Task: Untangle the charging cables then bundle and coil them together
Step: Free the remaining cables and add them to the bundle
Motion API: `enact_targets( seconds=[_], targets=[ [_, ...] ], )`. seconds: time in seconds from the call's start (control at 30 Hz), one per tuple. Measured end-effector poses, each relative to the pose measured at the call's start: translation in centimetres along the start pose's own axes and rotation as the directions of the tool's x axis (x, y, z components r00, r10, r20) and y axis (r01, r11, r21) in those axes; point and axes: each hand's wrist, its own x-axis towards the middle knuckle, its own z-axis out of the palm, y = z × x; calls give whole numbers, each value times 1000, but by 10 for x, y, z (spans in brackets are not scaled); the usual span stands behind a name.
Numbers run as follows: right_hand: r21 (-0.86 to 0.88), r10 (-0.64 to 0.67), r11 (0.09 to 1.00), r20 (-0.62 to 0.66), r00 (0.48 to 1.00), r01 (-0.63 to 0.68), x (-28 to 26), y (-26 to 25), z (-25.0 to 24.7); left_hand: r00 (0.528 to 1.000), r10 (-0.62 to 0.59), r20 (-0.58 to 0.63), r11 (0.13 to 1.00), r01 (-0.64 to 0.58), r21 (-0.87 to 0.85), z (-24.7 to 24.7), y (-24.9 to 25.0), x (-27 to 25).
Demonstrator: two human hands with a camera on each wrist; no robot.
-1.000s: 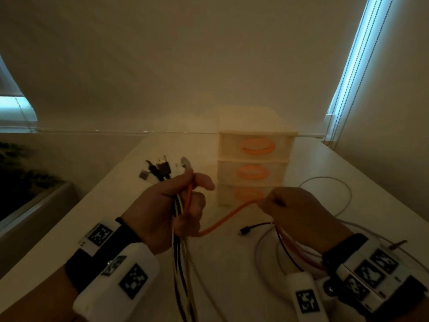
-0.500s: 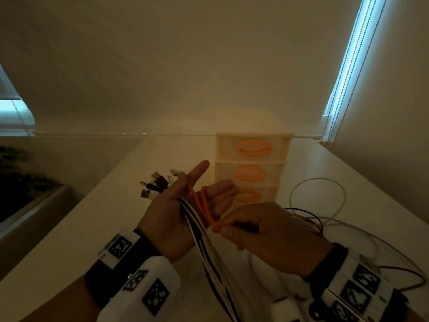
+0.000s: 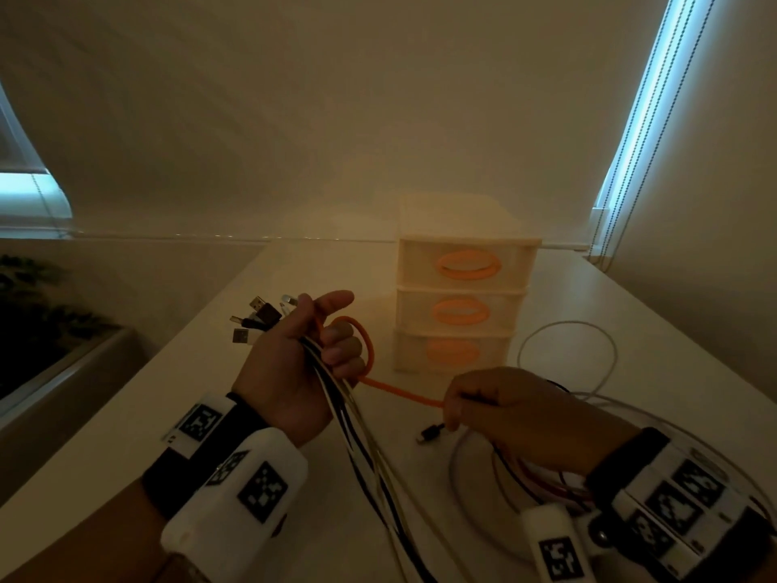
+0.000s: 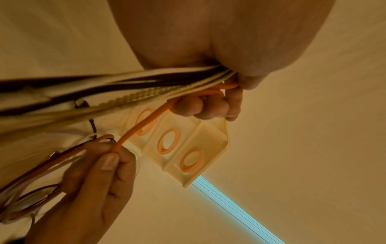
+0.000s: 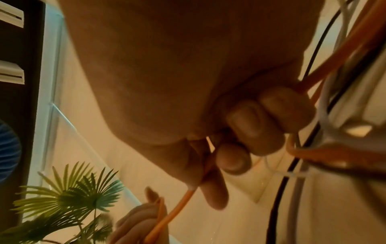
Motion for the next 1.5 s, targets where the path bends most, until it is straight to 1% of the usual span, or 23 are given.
enact_targets(
  seconds=[0.1,0.2,0.27,0.3,0.33,0.4,0.47,0.5,0.57,0.63,0.67,0.77,0.83,0.87,0.93,1.0,1.1,1.17,1.2,1.3,1.37,1.43,1.5],
  targets=[
    [106,22,994,-122,992,-9,2,7,-2,1000,1,-11,1000,-1,2,0,1,0],
    [141,23,990,0,1000,-23,2,6,-2,1000,9,-25,1000,-10,-25,2,6,-1],
    [109,57,992,89,994,-67,1,4,-4,1000,16,-11,995,-17,-98,3,12,-3],
    [73,87,993,92,992,-94,1,6,-6,1000,18,14,993,-16,-120,3,15,-4],
    [13,113,993,64,991,-114,2,9,-8,999,9,51,993,-4,-114,4,17,-5],
    [-140,144,978,-79,986,-154,5,16,-11,990,-63,130,998,61,16,5,16,-8],
    [-173,126,968,-280,952,-179,8,20,-14,948,-235,215,954,182,238,6,8,-13],
    [-131,105,978,-361,927,-162,8,19,-13,900,-348,263,908,254,334,6,2,-15],
    [-31,9,999,-472,882,-27,9,11,-6,804,-511,304,821,351,450,5,-11,-20],
    [22,-114,989,-535,837,149,11,1,6,781,-554,289,797,397,455,3,-22,-21],
    [41,-164,974,-543,823,221,11,-3,12,801,-531,276,815,395,424,3,-25,-19],
    [96,-297,921,-454,840,378,9,-8,23,923,-332,194,925,278,260,7,-24,-13],
    [76,-351,915,-336,874,396,8,-8,25,975,-191,113,975,175,137,12,-19,-10],
    [104,-322,928,-265,909,359,8,-8,24,983,-152,100,987,147,63,13,-17,-11],
    [115,-246,958,-143,959,263,7,-6,20,990,-107,90,993,111,-46,15,-16,-12],
    [28,-205,978,-89,975,208,7,-4,18,994,-90,62,994,94,-54,14,-16,-11],
    [-40,-151,988,-178,972,146,9,-2,18,997,-75,17,997,75,-36,13,-17,-8],
    [15,-138,989,-211,968,144,8,-2,19,998,-62,16,997,63,-41,11,-15,-6],
    [61,-144,986,-183,973,157,8,-3,19,998,-57,18,997,58,-53,9,-13,-4],
    [191,-126,974,-4,992,125,5,-5,16,999,-24,32,994,28,-107,4,-2,0],
    [247,-77,967,52,996,62,5,-3,12,999,23,46,993,-17,-114,1,9,2],
    [218,-40,975,7,999,38,7,1,5,997,60,48,990,-53,-130,-5,20,5],
    [70,-28,997,-78,997,34,10,9,-3,996,80,45,985,-72,-160,-11,31,6]
  ],
)
